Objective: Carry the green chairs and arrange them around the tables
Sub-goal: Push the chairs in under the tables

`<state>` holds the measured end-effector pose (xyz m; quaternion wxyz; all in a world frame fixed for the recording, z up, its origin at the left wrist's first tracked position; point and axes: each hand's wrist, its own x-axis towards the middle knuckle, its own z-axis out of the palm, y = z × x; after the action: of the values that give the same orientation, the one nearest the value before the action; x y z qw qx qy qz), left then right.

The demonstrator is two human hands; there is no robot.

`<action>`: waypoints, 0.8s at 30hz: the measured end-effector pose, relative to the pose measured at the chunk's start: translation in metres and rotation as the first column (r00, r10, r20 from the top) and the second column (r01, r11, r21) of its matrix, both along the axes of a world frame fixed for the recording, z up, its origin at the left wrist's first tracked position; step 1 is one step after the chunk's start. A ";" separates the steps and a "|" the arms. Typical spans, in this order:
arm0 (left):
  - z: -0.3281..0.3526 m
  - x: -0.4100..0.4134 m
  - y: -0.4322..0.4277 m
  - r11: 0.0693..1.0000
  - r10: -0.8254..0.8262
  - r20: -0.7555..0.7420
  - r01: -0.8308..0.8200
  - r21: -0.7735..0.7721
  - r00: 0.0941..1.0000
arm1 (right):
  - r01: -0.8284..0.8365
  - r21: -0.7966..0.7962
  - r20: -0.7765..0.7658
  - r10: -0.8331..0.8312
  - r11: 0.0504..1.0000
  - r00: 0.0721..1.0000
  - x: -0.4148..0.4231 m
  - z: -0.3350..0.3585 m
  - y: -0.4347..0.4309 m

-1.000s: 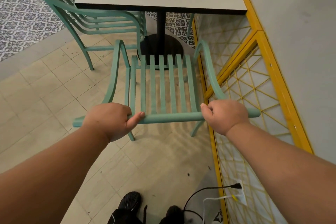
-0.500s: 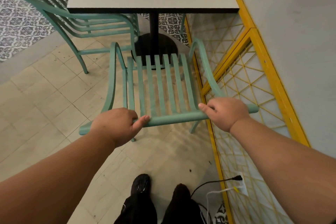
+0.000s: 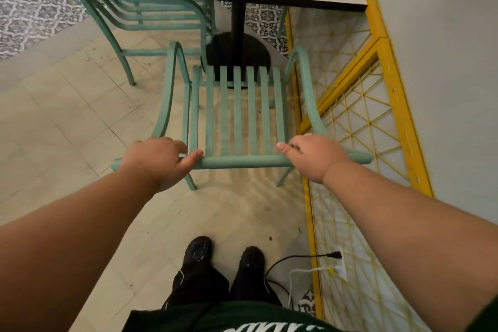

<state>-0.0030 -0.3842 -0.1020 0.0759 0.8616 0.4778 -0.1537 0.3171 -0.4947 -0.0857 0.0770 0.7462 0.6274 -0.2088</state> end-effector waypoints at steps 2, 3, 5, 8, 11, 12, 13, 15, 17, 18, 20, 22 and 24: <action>-0.001 0.004 0.001 0.999 0.015 -0.007 -0.015 -0.047 1.000 | 0.002 -0.062 0.042 0.001 0.998 0.999 -0.001 -0.002 0.001; -0.002 0.005 0.002 0.999 0.013 -0.010 -0.013 -0.048 1.000 | 0.002 -0.054 0.065 0.001 0.999 0.998 -0.002 -0.003 0.002; -0.002 0.006 0.003 0.999 0.004 -0.011 -0.005 -0.050 1.000 | 0.008 -0.023 0.091 -0.006 1.000 0.996 -0.001 -0.005 0.004; -0.004 0.008 0.007 0.999 -0.007 -0.025 0.006 -0.039 1.000 | 0.021 -0.014 0.116 -0.019 1.000 0.993 0.005 -0.007 0.005; -0.005 0.013 0.010 0.999 -0.024 -0.028 0.023 -0.039 0.999 | 0.040 -0.024 0.119 -0.037 0.999 0.992 0.010 -0.006 0.007; -0.005 0.015 0.013 0.999 -0.027 -0.023 0.027 -0.040 0.999 | 0.048 -0.019 0.120 -0.045 0.999 0.992 0.012 -0.006 0.009; -0.004 0.017 0.015 0.999 -0.028 -0.014 0.027 -0.044 1.000 | 0.053 -0.016 0.119 -0.051 0.998 0.992 0.013 -0.005 0.011; -0.002 0.022 0.019 0.998 -0.030 0.002 0.030 -0.051 1.000 | 0.056 -0.013 0.127 -0.054 0.998 0.990 0.018 -0.006 0.016; 0.000 0.030 0.020 0.997 -0.036 0.021 0.037 -0.062 0.999 | 0.062 -0.015 0.139 -0.059 0.998 0.988 0.024 -0.007 0.019; 0.000 0.035 0.021 0.997 -0.038 0.030 0.040 -0.066 0.999 | 0.069 -0.010 0.145 -0.067 0.998 0.987 0.029 -0.008 0.021; 0.001 0.043 0.025 0.997 -0.035 0.048 0.038 -0.067 0.998 | 0.070 0.006 0.149 -0.070 0.998 0.986 0.038 -0.009 0.025; 0.001 0.050 0.033 0.997 -0.045 0.057 0.048 -0.057 0.997 | 0.064 0.015 0.153 -0.066 0.998 0.986 0.044 -0.009 0.032; 0.001 0.056 0.043 0.997 -0.064 0.055 0.067 -0.046 0.996 | 0.062 0.016 0.157 -0.063 0.998 0.986 0.048 -0.010 0.040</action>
<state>0.0530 -0.3413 -0.1010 0.1041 0.8786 0.4433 -0.1443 0.3653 -0.4544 -0.0956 0.1155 0.7801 0.5968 -0.1478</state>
